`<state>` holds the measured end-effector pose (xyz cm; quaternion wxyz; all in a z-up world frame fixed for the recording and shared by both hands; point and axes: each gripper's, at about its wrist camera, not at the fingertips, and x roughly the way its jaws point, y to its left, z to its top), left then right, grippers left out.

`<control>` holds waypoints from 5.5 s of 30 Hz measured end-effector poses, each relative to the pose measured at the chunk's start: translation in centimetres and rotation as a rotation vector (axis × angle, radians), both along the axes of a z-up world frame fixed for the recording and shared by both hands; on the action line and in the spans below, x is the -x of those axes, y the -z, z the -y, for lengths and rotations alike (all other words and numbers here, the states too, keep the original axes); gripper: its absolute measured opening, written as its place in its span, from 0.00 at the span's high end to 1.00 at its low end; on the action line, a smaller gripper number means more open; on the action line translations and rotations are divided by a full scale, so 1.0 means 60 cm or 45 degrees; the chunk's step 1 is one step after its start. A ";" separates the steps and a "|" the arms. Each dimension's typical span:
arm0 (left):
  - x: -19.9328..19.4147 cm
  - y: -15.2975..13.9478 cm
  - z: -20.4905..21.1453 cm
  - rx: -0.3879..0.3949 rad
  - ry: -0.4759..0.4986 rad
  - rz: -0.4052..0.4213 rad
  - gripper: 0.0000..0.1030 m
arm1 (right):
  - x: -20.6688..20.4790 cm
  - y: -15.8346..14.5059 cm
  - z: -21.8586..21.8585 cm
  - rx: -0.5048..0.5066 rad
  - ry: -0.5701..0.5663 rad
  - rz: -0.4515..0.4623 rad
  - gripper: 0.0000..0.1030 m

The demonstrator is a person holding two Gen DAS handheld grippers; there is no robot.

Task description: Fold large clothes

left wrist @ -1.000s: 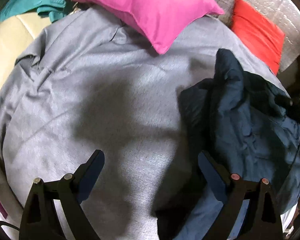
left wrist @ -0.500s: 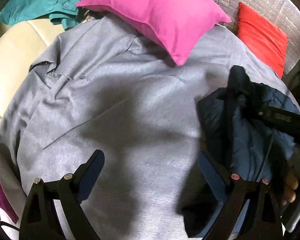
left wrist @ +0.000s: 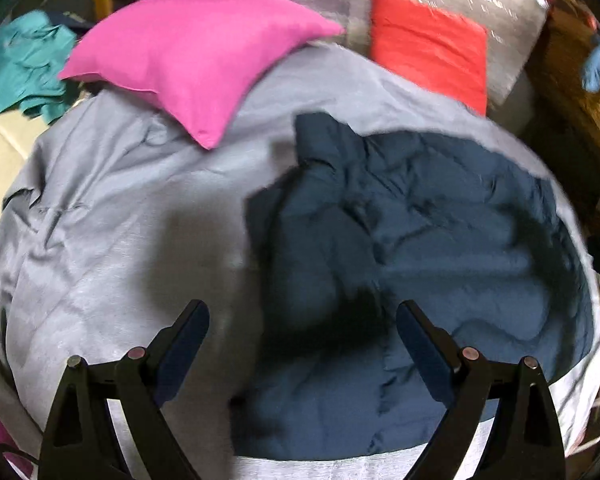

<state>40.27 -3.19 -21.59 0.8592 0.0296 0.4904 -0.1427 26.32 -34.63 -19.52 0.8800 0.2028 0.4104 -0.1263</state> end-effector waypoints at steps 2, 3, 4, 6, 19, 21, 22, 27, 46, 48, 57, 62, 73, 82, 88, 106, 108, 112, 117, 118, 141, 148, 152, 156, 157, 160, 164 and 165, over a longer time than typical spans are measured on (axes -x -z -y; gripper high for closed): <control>-0.003 0.023 0.019 -0.072 0.006 -0.028 0.07 | 0.026 0.023 0.022 -0.022 0.031 -0.019 0.32; -0.004 0.035 0.027 -0.103 0.006 -0.043 0.07 | 0.034 0.041 0.031 -0.034 0.044 -0.037 0.32; -0.006 0.045 0.032 -0.122 0.003 -0.059 0.07 | 0.037 0.057 0.041 -0.053 0.051 -0.057 0.32; -0.011 0.055 0.035 -0.114 -0.017 -0.079 0.07 | 0.044 0.083 0.054 -0.097 0.041 -0.063 0.32; 0.003 -0.002 0.017 -0.016 -0.046 0.055 0.07 | 0.175 0.081 0.160 -0.369 0.108 0.278 0.28; 0.008 -0.009 0.008 0.038 -0.046 0.068 0.07 | 0.195 0.080 0.193 -0.393 0.182 0.284 0.25; 0.010 -0.010 0.001 0.070 -0.055 0.070 0.07 | 0.207 0.079 0.206 -0.408 0.204 0.307 0.25; 0.010 0.016 0.003 0.161 -0.087 -0.002 0.07 | 0.231 0.076 0.236 -0.450 0.264 0.362 0.36; -0.016 0.030 -0.060 0.270 -0.178 -0.100 0.06 | 0.184 0.104 0.232 -0.530 0.226 0.235 0.18; -0.029 0.051 -0.074 0.376 -0.217 -0.185 0.06 | 0.171 0.121 0.245 -0.578 0.247 0.222 0.18; -0.055 0.114 -0.037 0.700 -0.059 -0.455 0.06 | 0.090 0.191 0.258 -0.804 0.163 0.170 0.08; -0.053 0.114 -0.010 0.642 -0.051 -0.421 0.07 | 0.056 0.183 0.233 -0.834 0.087 0.231 0.06; -0.056 0.108 -0.010 0.566 -0.169 -0.364 0.37 | 0.025 0.163 0.174 -0.536 0.087 0.095 0.43; -0.056 0.121 -0.005 0.534 -0.168 -0.360 0.23 | 0.036 0.183 0.196 -0.624 0.055 0.140 0.32; -0.048 0.110 -0.038 0.607 -0.186 -0.333 0.51 | 0.052 0.168 0.190 -0.597 0.096 0.147 0.46; 0.066 0.040 -0.055 0.463 -0.126 -0.210 0.71 | 0.142 0.112 0.151 -0.542 0.092 0.169 0.60; 0.079 0.042 -0.051 0.465 -0.131 -0.208 0.71 | 0.161 0.117 0.148 -0.578 0.094 0.162 0.60; 0.114 0.051 -0.063 0.453 -0.131 -0.196 0.70 | 0.199 0.131 0.142 -0.622 0.103 0.140 0.61; 0.099 0.082 -0.065 0.411 -0.148 -0.232 0.41 | 0.184 0.153 0.145 -0.576 0.108 0.030 0.43; 0.091 0.089 -0.068 0.428 -0.167 -0.256 0.35 | 0.180 0.154 0.149 -0.594 0.123 0.003 0.41; 0.023 0.044 -0.005 0.030 -0.242 0.084 0.34 | -0.017 0.161 0.229 -0.353 0.222 0.025 0.50; 0.024 0.040 0.008 -0.047 -0.221 0.147 0.34 | -0.030 0.174 0.237 -0.383 0.277 0.034 0.49; 0.033 0.034 0.008 -0.067 -0.219 0.172 0.34 | -0.019 0.170 0.244 -0.420 0.316 0.039 0.40; 0.035 0.030 0.006 -0.071 -0.219 0.189 0.34 | 0.003 0.126 0.233 -0.372 0.346 0.100 0.39; 0.036 0.028 0.006 -0.069 -0.221 0.194 0.34 | 0.010 0.110 0.228 -0.343 0.344 0.128 0.39; 0.039 0.024 0.004 -0.071 -0.223 0.206 0.34 | 0.026 0.057 0.201 -0.250 0.304 0.237 0.39; 0.042 0.024 0.004 -0.081 -0.226 0.213 0.34 | 0.008 0.029 0.156 -0.184 0.192 0.287 0.39; 0.042 0.024 0.004 -0.085 -0.227 0.215 0.34 | -0.003 0.036 0.150 -0.185 0.172 0.267 0.39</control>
